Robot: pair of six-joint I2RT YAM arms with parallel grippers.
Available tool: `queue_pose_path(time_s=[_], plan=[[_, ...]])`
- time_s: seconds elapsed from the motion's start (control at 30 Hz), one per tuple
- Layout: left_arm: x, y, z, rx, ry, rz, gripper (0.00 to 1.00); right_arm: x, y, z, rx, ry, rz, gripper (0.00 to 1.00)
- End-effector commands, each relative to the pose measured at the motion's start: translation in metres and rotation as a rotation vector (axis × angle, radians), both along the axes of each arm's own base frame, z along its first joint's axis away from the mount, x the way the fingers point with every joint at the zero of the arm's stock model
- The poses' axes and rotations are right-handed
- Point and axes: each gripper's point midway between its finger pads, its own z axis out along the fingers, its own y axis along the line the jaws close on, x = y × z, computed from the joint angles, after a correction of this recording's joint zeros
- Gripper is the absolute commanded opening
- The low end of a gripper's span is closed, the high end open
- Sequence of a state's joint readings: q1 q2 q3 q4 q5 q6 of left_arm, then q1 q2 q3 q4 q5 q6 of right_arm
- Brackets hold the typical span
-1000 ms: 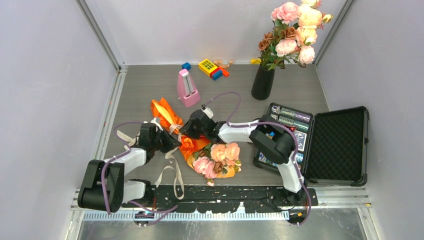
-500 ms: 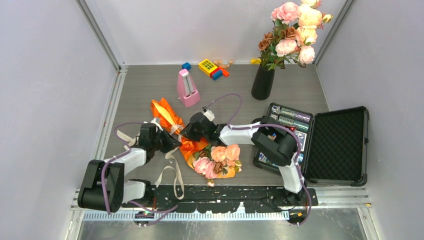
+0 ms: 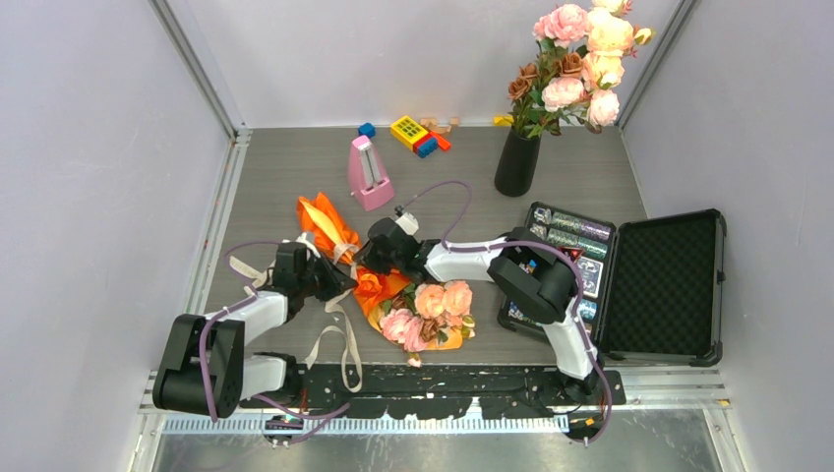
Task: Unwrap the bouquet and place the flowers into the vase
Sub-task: Untie the ribbon from the wrapping paper.
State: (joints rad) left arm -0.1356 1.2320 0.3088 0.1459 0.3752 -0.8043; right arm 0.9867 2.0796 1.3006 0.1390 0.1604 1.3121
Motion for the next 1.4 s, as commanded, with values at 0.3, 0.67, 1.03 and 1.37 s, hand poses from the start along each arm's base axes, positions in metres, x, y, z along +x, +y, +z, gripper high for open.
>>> queue_pose_path(time_s=[0.3,0.67,1.03,1.37], plan=[[-0.001,-0.001,0.003,-0.005,-0.023,-0.006,0.00,0.012,-0.009,0.028,-0.002,-0.080,-0.044,0.00],[-0.004,0.004,0.000,0.016,-0.011,0.018,0.00,0.022,-0.032,0.034,-0.027,-0.112,-0.094,0.00],[-0.002,-0.001,0.008,-0.014,-0.028,0.007,0.00,0.028,-0.045,0.025,-0.063,-0.120,-0.102,0.00],[0.000,-0.005,0.023,-0.037,-0.056,-0.004,0.00,0.031,-0.062,0.052,-0.115,-0.213,-0.089,0.10]])
